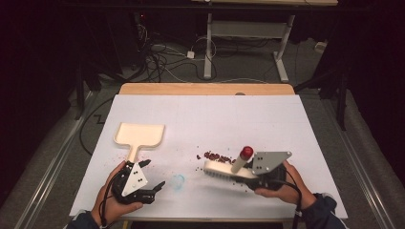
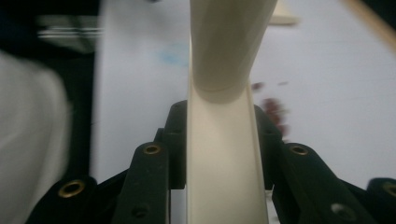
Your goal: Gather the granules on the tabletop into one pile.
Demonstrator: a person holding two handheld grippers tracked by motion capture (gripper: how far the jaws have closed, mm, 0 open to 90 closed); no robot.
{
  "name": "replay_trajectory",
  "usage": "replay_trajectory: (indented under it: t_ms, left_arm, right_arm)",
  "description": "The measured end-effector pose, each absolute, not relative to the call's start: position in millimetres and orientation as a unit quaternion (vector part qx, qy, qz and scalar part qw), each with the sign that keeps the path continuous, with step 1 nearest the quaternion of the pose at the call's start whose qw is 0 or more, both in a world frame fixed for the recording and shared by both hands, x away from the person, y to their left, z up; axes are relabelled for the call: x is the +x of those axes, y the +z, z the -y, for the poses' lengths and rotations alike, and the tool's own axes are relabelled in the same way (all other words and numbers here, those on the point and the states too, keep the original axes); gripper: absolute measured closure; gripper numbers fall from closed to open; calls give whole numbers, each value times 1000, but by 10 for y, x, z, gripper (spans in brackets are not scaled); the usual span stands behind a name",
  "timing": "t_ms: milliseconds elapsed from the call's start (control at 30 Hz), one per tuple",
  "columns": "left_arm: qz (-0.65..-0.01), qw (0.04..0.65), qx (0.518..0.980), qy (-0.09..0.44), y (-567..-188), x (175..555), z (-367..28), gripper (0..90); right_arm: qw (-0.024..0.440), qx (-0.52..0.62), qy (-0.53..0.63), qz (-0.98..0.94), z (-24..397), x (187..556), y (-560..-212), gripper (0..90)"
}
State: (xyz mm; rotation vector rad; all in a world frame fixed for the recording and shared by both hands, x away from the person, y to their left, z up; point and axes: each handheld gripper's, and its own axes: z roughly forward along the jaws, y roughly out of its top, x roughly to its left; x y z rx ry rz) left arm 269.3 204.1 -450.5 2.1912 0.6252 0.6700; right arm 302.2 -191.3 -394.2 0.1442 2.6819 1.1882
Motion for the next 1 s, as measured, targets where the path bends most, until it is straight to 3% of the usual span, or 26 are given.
replay_trajectory:
  t_ms: [133, 300, 1000]
  left_arm:
    - [-244, 374, 856, 261, -4506, 2696, -2035, 186]
    - [-242, 371, 858, 259, -4507, 2710, -2004, 186]
    - [-241, 366, 863, 251, -4543, 2733, -1982, 186]
  right_arm:
    - [39, 22, 387, -921, 1975, 2801, -4073, 675]
    - [18, 12, 373, -928, 2018, 2800, -4224, 675]
    - [29, 39, 357, -933, 1676, 3746, -4226, 672]
